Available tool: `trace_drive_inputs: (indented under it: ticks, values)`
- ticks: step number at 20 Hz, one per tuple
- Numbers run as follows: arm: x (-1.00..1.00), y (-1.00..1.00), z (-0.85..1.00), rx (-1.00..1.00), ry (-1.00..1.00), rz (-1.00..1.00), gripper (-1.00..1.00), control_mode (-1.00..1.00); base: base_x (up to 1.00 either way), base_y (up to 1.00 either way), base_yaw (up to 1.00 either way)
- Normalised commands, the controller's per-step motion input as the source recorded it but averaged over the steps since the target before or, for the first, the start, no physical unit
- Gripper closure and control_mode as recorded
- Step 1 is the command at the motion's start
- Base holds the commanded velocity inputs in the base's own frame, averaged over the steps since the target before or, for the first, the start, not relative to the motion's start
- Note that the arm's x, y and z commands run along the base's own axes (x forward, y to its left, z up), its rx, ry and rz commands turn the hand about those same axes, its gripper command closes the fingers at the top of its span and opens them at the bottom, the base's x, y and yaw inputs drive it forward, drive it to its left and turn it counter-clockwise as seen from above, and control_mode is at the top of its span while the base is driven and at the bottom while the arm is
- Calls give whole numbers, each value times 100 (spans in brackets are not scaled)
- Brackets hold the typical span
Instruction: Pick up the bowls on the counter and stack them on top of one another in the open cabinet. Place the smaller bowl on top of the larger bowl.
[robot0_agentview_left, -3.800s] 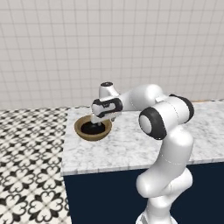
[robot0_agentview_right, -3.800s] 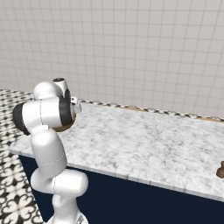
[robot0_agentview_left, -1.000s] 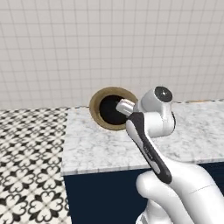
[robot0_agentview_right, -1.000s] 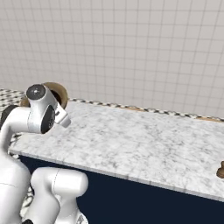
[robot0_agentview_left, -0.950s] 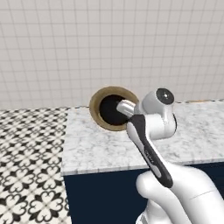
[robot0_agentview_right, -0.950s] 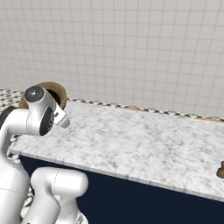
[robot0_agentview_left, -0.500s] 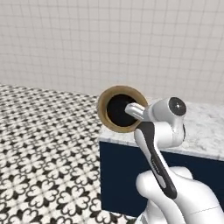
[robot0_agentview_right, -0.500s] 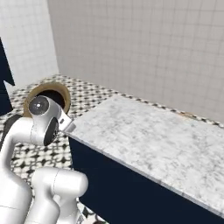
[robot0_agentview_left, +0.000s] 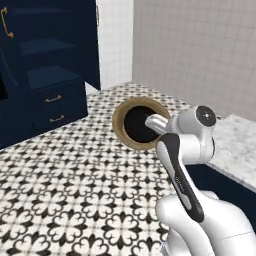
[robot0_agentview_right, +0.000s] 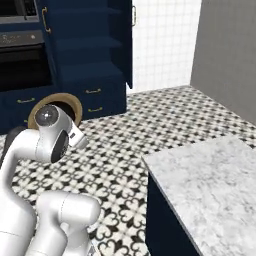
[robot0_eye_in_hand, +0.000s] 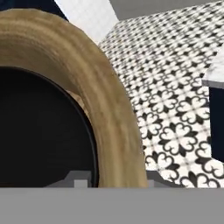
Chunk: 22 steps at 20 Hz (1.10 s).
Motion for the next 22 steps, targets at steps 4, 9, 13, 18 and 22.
trace_drive_inputs:
  ticks: [4,9,13,18,22]
  values:
    - [0,0,0,0,0,0,100,100,97,2,54]
    - [0,0,0,0,0,0,100,100,100,0,25]
    - [0,0,0,0,0,0,100,100,100,-2,7]
    - [0,0,0,0,0,0,100,100,100,-21,0]
    - [0,0,0,0,0,0,100,100,100,-25,0]
